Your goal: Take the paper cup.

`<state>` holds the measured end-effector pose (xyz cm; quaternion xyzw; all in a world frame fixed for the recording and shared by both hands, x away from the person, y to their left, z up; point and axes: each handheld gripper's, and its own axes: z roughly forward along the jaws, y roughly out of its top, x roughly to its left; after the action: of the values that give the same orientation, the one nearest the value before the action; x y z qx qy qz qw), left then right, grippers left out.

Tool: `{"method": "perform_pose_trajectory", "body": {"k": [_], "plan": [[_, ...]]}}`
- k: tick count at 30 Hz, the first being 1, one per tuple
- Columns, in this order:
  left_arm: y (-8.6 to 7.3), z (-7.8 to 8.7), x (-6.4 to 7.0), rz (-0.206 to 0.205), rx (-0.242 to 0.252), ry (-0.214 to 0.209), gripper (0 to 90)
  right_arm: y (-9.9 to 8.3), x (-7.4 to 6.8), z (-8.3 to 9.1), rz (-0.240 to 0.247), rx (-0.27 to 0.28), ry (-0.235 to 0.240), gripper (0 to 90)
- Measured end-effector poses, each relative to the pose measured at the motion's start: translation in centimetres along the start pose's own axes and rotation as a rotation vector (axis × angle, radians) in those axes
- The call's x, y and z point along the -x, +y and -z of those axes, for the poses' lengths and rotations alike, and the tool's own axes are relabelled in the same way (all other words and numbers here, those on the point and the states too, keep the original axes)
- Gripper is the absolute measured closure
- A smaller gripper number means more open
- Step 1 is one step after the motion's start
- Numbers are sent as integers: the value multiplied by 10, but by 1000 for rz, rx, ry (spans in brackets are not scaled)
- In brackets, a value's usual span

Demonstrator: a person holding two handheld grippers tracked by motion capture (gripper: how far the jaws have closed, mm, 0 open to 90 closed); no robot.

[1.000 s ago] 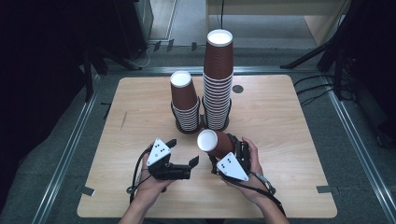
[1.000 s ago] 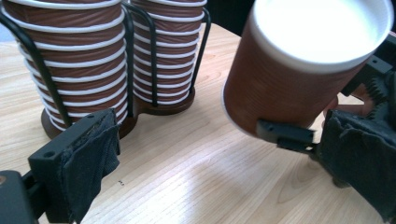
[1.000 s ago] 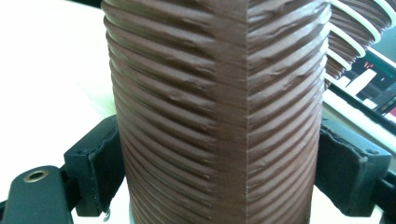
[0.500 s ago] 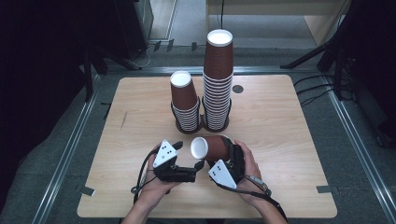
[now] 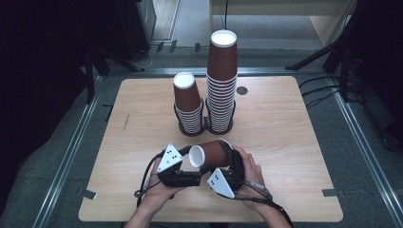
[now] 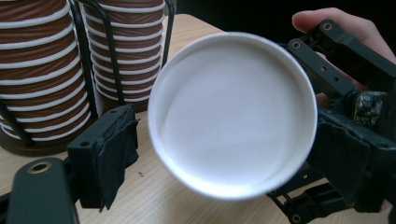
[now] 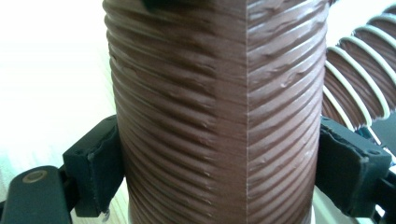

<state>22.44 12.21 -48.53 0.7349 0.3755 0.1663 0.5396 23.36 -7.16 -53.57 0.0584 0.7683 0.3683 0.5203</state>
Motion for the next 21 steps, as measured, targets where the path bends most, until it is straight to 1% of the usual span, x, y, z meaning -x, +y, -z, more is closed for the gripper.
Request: {"method": "perform_pose_trajectory", "body": {"k": [4, 6, 8, 10, 12, 14, 18, 19, 21], "plan": [[0, 0, 1, -2, -2, -6, 134, 2, -2, 0, 15, 8, 6, 126], [0, -1, 2, -7, -4, -8, 140, 3, -3, 1, 8, 9, 8, 126], [-1, -1, 2, -14, -10, -14, 149, 4, -2, 1, 19, 21, 6, 126], [-2, -2, 2, -10, -13, -20, 153, 4, -3, 2, 19, 30, 6, 126], [-2, -2, 2, -9, -14, -22, 160, 4, -3, 2, 35, 36, 7, 126], [-2, -2, 1, -3, -8, -33, 192, 2, -4, 1, 36, 28, 6, 125], [-3, 0, -2, 7, 4, -56, 202, 2, -3, 1, 35, 31, 7, 123], [-3, 0, -2, 9, 8, -61, 208, 2, -3, 2, 27, 36, 13, 121], [-3, 1, -2, 12, 12, -69, 211, 2, -2, 2, 26, 38, 17, 119]]}}
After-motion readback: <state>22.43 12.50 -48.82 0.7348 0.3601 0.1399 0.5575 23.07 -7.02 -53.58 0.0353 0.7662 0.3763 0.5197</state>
